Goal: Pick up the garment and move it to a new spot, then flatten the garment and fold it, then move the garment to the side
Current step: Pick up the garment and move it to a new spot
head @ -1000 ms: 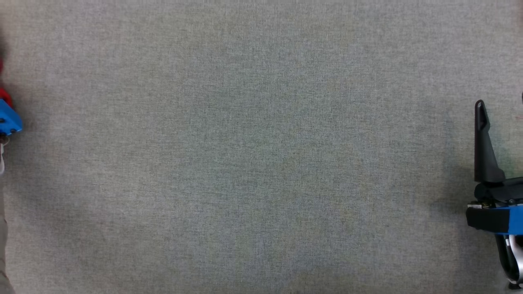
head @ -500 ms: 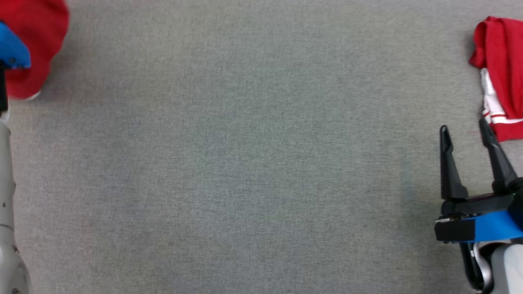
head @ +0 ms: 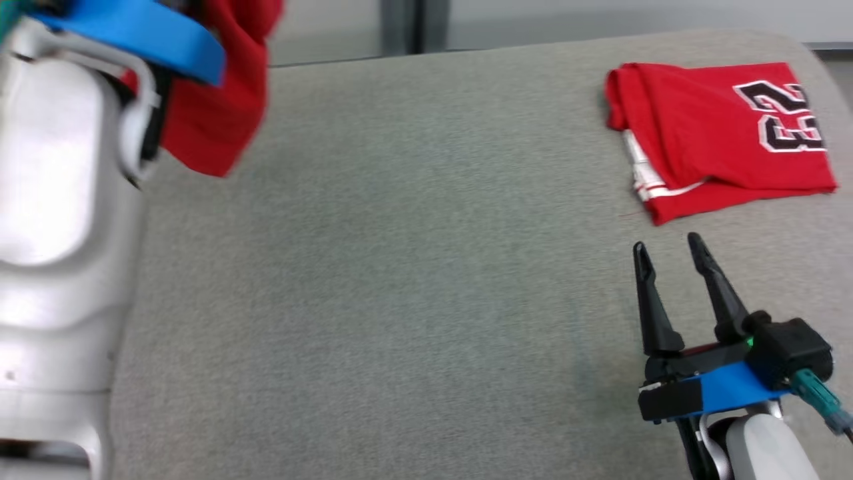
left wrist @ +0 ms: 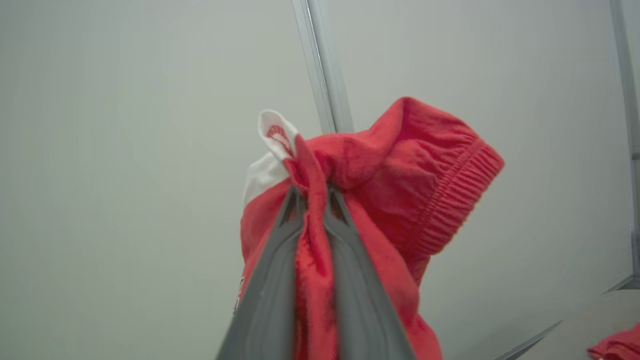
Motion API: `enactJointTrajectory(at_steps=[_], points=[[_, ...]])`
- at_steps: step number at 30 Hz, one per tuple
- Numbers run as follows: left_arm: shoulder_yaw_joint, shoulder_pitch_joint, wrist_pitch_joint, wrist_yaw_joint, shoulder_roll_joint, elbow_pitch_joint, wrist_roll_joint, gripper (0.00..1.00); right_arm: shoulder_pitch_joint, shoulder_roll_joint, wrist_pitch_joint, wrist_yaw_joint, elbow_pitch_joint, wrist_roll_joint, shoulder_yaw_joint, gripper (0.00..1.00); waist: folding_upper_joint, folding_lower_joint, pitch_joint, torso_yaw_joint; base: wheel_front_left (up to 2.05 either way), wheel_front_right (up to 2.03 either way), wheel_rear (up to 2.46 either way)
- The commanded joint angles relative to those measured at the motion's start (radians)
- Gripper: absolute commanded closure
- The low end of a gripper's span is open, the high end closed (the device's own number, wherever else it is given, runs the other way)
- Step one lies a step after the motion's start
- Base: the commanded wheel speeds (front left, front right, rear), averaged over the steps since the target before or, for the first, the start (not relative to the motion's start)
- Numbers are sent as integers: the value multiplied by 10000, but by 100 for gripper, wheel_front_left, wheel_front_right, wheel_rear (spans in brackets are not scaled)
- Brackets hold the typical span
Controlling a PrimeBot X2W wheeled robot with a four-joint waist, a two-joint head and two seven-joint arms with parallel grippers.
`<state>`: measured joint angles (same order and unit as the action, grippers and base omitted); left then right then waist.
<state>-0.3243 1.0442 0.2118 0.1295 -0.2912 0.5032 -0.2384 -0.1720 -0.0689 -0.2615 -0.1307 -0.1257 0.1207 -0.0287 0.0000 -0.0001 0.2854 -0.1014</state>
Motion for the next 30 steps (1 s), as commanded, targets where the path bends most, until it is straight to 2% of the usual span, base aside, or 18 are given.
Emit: enactJointTrajectory(at_steps=[1,8,15,21,22,23,24,27,30], points=[[-135,-295,-66,6,68,-58,-127,100,98,47,-44,-1,-27,123,-48,0,0,1,-551,-590,0,0,0],[-945,-1841,-41,8,795,177,-613,100,216,158,-46,-1,-78,295,-423,0,0,1,-975,-1163,0,0,0],[-1277,-3826,226,-161,1475,939,-1055,100,370,186,-47,-1,-54,274,-278,0,0,1,-1132,-1031,0,0,0],[-1688,-5461,392,-133,1694,1745,-1170,99,466,183,-48,-1,-121,399,-310,0,0,1,-1248,-889,0,0,0],[-1793,-5679,414,-123,1718,1891,-1142,86,486,182,-48,-1,-136,406,-305,0,0,1,-1277,-857,0,0,0],[-1866,-5832,433,-114,1730,1994,-1122,58,507,182,-48,-1,-147,424,-316,0,0,1,-1298,-835,0,0,0],[-1925,-5968,463,-108,1779,2066,-1136,0,530,181,-48,-1,-164,439,-294,0,0,1,-1329,-796,0,0,0],[-2056,-6235,493,-93,1905,2079,-1088,0,574,182,-48,-1,-226,446,-226,0,0,1,-1443,-666,0,0,0],[-1715,-6378,541,-292,1899,1334,-1057,0,679,178,-48,-1,-315,468,-170,0,0,1,-1627,-527,0,0,0]])
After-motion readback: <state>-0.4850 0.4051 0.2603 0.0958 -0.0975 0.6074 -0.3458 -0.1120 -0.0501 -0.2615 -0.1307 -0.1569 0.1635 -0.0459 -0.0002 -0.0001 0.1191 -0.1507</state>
